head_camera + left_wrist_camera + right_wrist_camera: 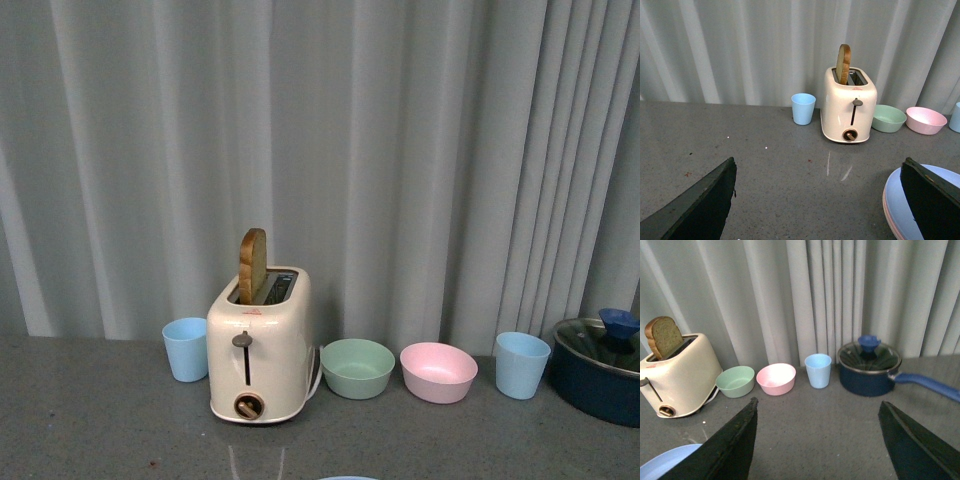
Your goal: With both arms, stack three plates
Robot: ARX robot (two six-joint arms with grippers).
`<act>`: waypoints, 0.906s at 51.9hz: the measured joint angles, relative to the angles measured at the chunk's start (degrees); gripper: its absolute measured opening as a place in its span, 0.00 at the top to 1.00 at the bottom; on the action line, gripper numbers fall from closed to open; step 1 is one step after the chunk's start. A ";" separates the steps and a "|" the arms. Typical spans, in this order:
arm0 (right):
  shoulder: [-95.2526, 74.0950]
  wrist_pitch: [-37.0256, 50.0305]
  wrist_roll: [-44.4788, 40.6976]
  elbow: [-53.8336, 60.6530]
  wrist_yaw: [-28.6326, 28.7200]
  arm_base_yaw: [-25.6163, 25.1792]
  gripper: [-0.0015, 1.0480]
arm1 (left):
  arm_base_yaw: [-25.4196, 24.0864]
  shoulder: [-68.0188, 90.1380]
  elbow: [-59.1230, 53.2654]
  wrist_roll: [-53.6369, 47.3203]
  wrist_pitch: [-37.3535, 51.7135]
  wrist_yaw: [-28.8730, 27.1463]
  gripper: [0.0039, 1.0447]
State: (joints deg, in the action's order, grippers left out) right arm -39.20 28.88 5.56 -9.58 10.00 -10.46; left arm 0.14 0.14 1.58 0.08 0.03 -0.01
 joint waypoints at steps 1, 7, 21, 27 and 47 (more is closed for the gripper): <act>0.85 0.00 -0.94 0.44 -0.33 0.35 0.36 | 0.00 0.00 0.00 0.00 0.00 0.00 0.06; 4.76 -1.29 -4.13 3.13 -2.56 2.67 0.60 | 0.00 0.00 0.00 0.00 0.00 0.00 0.06; 12.02 -5.53 -5.35 6.03 -9.64 9.79 0.97 | 0.00 0.00 0.00 0.00 0.00 0.00 0.06; 15.08 -7.74 -5.40 7.04 -9.88 10.25 0.97 | 0.00 -0.02 0.00 0.00 0.00 0.00 0.06; 24.15 -13.55 -5.42 9.27 -9.94 10.29 0.97 | 0.00 -0.02 0.00 0.00 0.00 0.00 0.06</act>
State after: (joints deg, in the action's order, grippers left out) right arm -15.05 15.33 0.14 -0.32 0.05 -0.16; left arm 0.14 0.12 1.58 0.08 0.03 -0.01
